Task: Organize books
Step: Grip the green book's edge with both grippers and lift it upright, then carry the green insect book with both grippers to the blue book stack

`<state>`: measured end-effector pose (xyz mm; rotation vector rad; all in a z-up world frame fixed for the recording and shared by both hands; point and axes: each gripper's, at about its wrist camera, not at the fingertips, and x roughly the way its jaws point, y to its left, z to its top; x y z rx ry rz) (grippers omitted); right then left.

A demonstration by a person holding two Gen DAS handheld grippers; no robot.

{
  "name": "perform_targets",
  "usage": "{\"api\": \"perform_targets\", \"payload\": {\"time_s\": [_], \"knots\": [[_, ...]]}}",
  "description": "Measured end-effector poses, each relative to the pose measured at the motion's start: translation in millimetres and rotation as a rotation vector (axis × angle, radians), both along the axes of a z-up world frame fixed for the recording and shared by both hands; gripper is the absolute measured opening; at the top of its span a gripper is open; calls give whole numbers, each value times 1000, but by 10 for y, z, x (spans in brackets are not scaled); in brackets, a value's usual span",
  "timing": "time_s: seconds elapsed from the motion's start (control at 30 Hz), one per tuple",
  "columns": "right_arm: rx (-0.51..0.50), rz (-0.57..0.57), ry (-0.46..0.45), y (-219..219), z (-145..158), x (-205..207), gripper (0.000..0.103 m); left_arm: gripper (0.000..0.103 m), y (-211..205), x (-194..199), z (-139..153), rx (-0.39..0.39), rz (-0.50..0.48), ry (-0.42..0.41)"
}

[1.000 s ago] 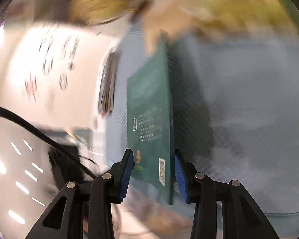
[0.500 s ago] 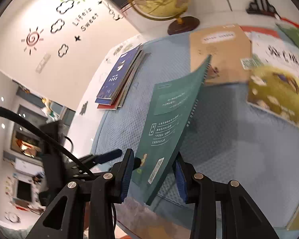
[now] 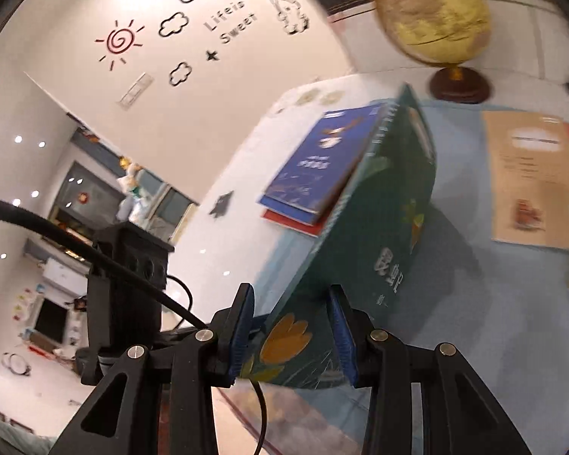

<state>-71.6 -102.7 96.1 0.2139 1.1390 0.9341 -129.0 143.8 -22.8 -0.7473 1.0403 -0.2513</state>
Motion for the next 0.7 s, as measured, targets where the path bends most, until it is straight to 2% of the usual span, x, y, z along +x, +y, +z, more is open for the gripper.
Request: {"api": "perform_targets", "payload": {"time_s": [0.07, 0.17, 0.23, 0.33, 0.43, 0.5, 0.53, 0.6, 0.67, 0.7], "knots": [[24, 41, 52, 226, -78, 19, 39, 64, 211, -68, 14, 59, 56, 5], [0, 57, 58, 377, -167, 7, 39, 63, 537, -169, -17, 141, 136, 25], [-14, 40, 76, 345, -258, 38, 39, 63, 714, -177, -100, 239, 172, 74], [-101, -24, 127, 269, -565, 171, 39, 63, 966, -238, -275, 203, 185, 113], [-264, -86, 145, 260, -933, 273, 39, 63, 884, -87, -364, 217, 149, 128], [-287, -121, 169, 240, -1131, 307, 39, 62, 789, 74, -423, 240, 101, 128], [-299, -150, 186, 233, -1204, 320, 39, 58, 734, 151, -438, 242, 78, 125], [-308, -192, 196, 222, -1279, 329, 32, 48, 590, 319, -501, 251, 25, 143], [-300, -206, 166, 242, -1263, 315, 28, 33, 478, 388, -535, 271, -18, 149], [-297, -199, 159, 272, -1253, 296, 27, 33, 463, 402, -538, 290, -28, 153]]}}
